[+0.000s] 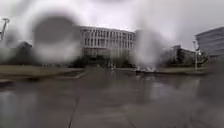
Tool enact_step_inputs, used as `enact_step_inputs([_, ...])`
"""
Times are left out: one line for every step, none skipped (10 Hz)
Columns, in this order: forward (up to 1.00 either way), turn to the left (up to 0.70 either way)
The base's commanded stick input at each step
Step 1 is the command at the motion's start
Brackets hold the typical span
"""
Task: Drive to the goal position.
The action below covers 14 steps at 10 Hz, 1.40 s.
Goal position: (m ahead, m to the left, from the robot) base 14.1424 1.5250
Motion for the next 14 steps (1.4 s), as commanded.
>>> enact_step_inputs([0.7,0.0])
enact_step_inputs([0.7,0.0])
enact_step_inputs([0.7,0.0])
enact_step_inputs([0.7,0.0])
enact_step_inputs([0.7,0.0])
enact_step_inputs([0.7,0.0])
enact_step_inputs([0.7,0.0])
enact_step_inputs([0.7,0.0])
enact_step_inputs([0.7,0.0])
enact_step_inputs([0.7,0.0])
enact_step_inputs([0.7,0.0])
enact_step_inputs([0.7,0.0])
enact_step_inputs([0.7,0.0])
enact_step_inputs([0.7,0.0])
